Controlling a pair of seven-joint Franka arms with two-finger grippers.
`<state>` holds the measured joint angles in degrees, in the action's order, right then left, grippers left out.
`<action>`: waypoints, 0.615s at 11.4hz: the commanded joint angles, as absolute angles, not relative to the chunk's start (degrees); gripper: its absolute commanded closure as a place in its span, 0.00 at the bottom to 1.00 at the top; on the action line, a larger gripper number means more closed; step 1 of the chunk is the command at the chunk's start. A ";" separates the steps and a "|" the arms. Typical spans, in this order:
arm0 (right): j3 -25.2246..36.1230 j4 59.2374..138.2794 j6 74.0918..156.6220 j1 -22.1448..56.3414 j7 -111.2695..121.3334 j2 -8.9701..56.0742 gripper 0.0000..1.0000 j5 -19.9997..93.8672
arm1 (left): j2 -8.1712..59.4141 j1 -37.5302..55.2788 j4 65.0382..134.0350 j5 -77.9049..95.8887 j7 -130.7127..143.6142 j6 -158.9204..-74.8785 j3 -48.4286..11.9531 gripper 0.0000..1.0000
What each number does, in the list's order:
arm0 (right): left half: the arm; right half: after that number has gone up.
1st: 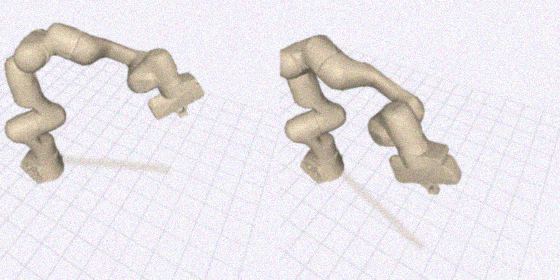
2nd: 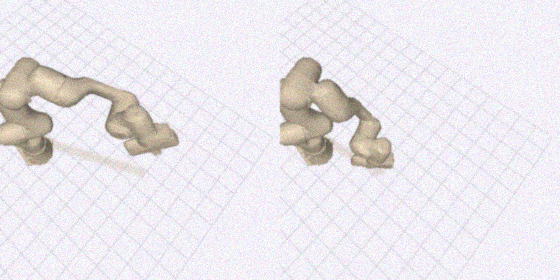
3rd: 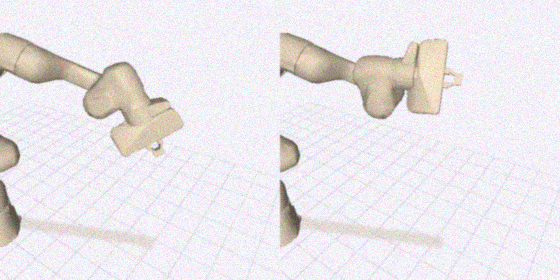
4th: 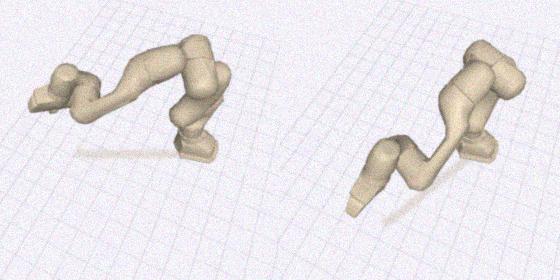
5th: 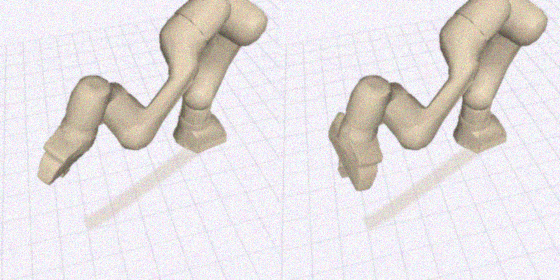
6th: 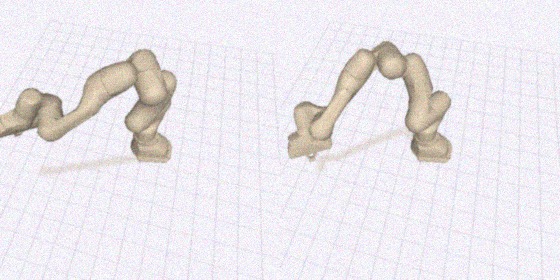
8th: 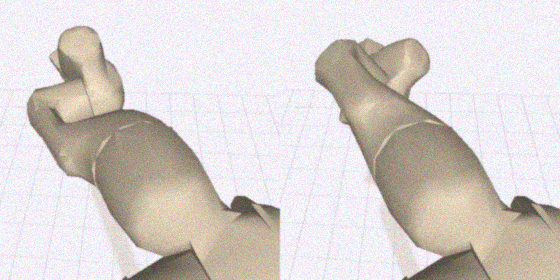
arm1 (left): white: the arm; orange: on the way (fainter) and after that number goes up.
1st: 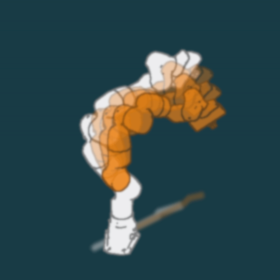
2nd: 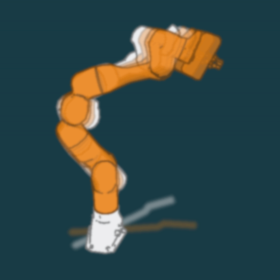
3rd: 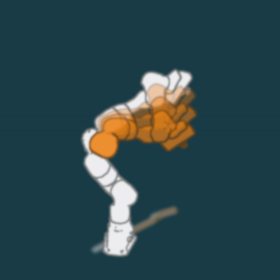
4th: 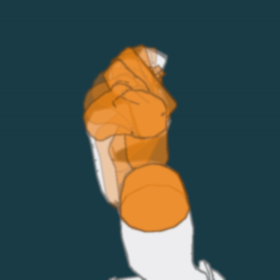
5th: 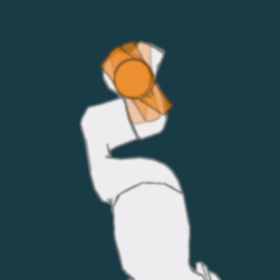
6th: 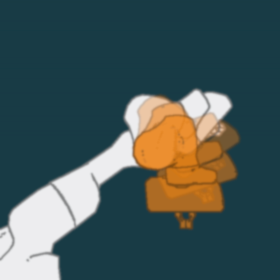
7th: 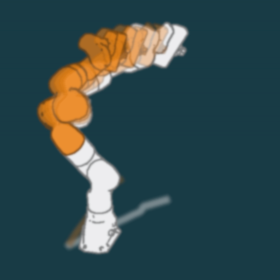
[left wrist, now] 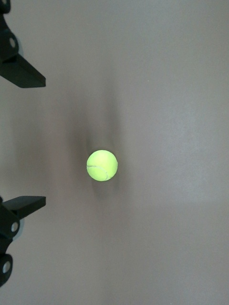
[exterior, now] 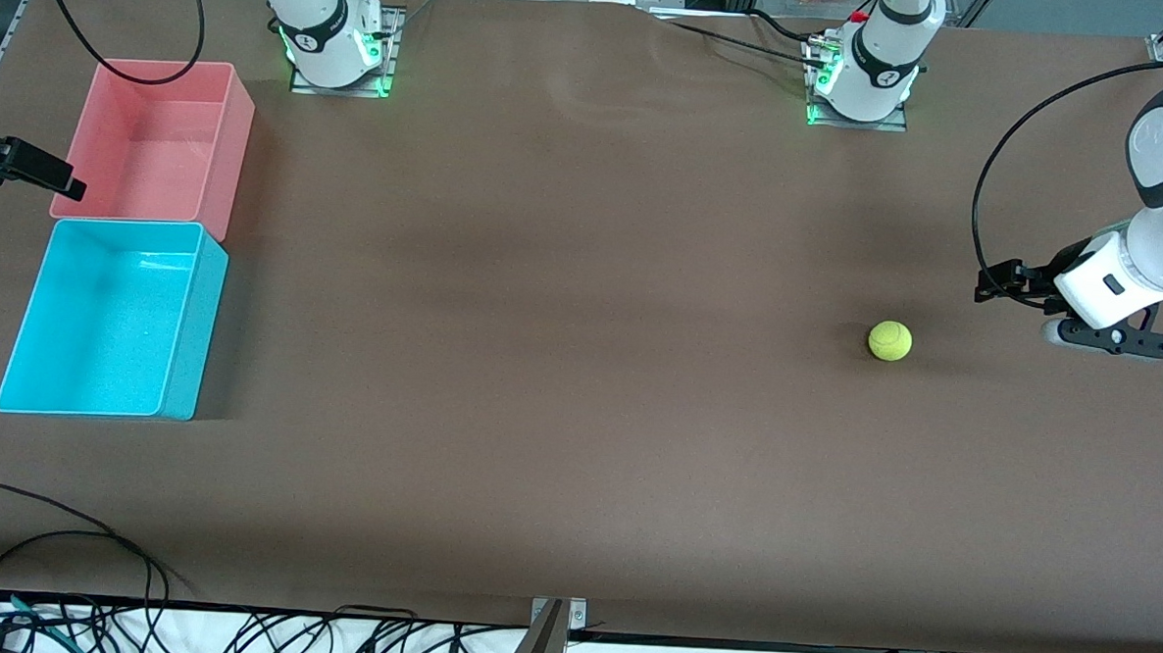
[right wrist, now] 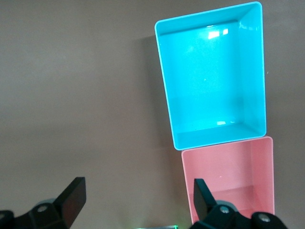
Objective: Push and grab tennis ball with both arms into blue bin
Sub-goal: 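Lower the left gripper beside the tennis ball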
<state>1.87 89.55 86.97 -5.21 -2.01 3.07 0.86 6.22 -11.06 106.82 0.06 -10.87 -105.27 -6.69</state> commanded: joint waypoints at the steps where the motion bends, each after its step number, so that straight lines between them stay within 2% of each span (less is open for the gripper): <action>1: 1.76 89.12 87.01 -5.62 -1.49 3.08 0.00 1.85 | 5.54 -11.34 111.16 -1.32 -14.06 -106.78 -7.29 0.00; 4: 1.67 89.12 86.92 -5.54 -1.49 2.99 0.00 1.85 | 2.02 -11.25 123.81 -1.23 -21.13 -121.42 -7.29 0.00; 7: 1.76 89.12 87.10 -5.62 -1.41 3.08 0.00 1.85 | 2.02 -11.69 127.78 -1.23 -26.37 -127.69 -7.21 0.02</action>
<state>1.87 89.55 87.01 -5.21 -2.01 3.13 0.86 5.00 -11.09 123.38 0.03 -23.06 -123.62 -7.01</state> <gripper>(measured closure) 0.000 0.000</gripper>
